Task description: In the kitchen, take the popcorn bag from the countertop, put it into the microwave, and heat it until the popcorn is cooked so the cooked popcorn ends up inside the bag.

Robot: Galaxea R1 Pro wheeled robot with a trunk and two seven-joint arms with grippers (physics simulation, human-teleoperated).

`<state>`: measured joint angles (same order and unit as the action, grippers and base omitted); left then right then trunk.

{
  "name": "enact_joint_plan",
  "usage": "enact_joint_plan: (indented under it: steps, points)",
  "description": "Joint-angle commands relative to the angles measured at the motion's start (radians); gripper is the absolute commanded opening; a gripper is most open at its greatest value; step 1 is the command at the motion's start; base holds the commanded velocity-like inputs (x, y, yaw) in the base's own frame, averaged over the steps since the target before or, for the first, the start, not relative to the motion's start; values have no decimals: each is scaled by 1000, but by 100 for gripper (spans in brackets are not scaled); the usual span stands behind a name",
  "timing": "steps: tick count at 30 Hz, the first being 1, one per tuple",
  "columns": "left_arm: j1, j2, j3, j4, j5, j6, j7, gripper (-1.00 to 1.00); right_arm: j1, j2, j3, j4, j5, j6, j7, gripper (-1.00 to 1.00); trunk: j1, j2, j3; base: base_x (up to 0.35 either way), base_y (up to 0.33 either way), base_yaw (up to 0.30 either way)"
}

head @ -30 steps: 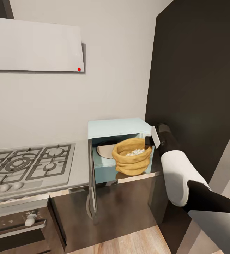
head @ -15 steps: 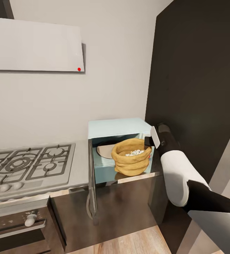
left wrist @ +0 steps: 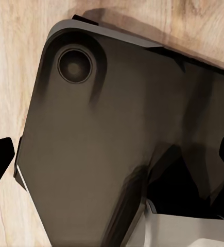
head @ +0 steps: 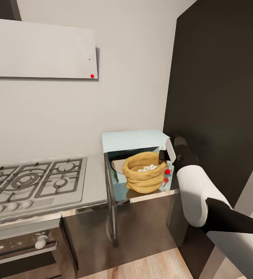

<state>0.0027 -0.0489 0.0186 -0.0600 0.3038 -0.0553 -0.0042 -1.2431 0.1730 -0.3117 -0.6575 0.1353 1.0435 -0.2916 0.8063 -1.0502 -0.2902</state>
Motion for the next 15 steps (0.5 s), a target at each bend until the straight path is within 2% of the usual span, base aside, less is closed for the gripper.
enact_joint_plan:
  steps: [1,7,15]
  points:
    - [0,0,1,-1,4,-1,0,100,-1,2,-6,-3,9,4,6,-100,0,-1,-1,0,0,0]
    - [0,0,4,-3,3,-1,0,100,-1,2,-15,-9,13,4,1,-100,0,-1,-1,0,0,0]
    - [0,0,4,-4,3,-1,0,100,-1,-4,-3,-18,13,4,1,-100,0,-1,-1,0,0,0]
